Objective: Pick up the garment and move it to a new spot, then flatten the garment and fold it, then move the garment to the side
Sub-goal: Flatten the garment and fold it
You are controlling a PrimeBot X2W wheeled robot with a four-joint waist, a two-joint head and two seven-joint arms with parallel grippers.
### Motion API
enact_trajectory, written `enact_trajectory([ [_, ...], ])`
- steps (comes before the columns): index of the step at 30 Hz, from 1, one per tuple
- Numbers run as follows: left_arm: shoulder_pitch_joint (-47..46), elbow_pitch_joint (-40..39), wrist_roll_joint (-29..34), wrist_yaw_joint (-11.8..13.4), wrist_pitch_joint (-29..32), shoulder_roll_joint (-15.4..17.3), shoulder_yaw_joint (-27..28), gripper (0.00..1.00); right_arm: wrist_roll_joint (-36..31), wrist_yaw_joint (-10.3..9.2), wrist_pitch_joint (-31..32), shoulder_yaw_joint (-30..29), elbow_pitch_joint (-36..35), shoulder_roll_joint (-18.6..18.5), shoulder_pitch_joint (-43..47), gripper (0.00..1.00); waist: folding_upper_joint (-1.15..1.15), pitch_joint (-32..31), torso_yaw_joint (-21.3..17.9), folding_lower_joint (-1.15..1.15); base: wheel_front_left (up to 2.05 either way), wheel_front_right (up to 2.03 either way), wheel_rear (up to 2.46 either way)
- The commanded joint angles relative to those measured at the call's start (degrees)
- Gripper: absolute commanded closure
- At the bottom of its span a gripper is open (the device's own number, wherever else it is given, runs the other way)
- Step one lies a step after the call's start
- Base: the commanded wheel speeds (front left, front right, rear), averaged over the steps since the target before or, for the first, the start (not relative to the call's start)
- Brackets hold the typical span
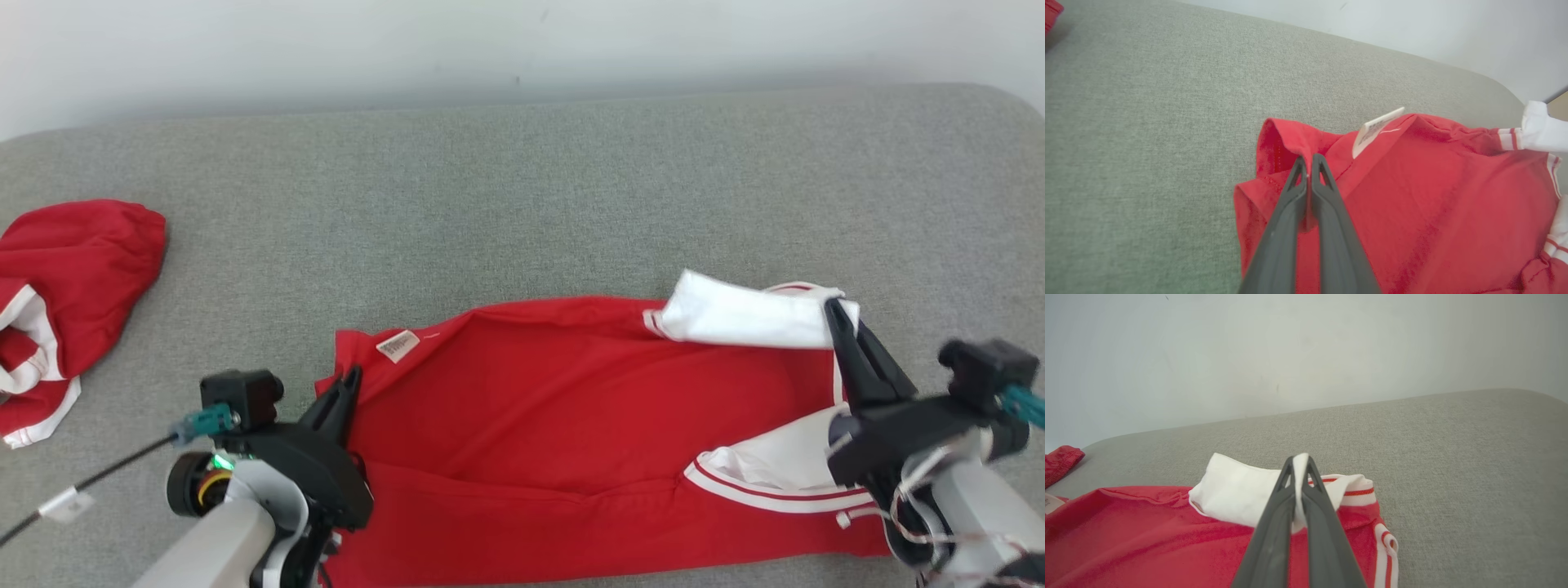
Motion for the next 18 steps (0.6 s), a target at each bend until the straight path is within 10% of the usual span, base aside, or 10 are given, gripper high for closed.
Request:
enact_trajectory([
  [1,1.00,-0.36,0.04,0.11,-0.61,-0.18,-0.02,1.00,-0.20,-0.16,-0.26,-0.72,-0.97,-0.11,1.56,1.00,0.01,-0.38,0.20,0.01,0.00,0.00,0.00],
  [18,11.99,-5.83,-0.01,3.25,-6.87,-2.30,4.16,1.00,-5.33,-0.16,7.06,-19.77,-22.94,5.47,27.45,1.00,0.01,-2.76,2.34,0.01,0.00,0.00,0.00],
])
